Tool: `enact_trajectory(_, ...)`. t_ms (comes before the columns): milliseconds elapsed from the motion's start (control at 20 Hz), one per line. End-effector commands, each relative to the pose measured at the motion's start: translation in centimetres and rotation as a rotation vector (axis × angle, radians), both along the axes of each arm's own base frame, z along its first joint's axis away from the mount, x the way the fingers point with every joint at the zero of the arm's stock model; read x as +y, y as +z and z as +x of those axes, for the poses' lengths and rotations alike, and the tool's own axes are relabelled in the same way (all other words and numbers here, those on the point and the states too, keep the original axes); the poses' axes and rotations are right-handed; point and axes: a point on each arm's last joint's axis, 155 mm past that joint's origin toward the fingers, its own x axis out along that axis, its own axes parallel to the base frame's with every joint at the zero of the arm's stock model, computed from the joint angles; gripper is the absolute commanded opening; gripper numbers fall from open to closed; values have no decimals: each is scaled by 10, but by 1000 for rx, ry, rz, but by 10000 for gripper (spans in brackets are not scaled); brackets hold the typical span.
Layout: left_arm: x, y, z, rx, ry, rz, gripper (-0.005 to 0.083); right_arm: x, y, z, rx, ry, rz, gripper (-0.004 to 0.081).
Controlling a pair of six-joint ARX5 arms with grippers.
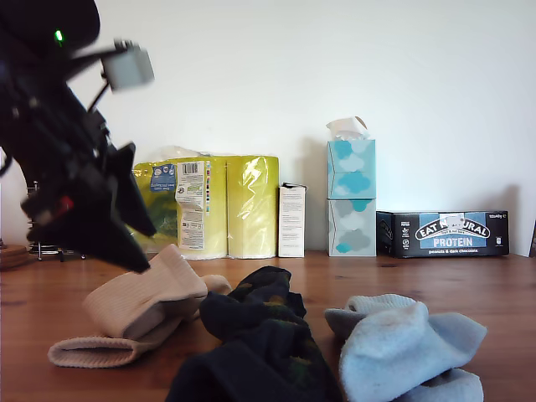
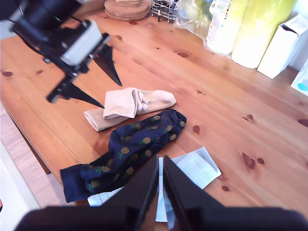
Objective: Pair up the socks based on colour and pattern, by placing each sock on top of its pair
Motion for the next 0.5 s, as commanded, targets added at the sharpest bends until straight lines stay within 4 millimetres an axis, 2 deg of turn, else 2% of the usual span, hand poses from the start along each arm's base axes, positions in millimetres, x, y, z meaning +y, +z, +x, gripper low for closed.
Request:
enact_trajectory(0,3,-10,3,11,1,15,568,-1,3,0,-14,0,4,-12)
enact_trajectory(100,3,-11,10,19,12,17,568,-1,3,0,-14,0,4,-12)
enact_trajectory(300,-8,1,25,8,-2,-20,561,-1,3,0,-14,0,4,-12)
enact_trajectory(450,-10,-7,30,51,-4,-20,499,-1,4,0,-15,0,5,-12)
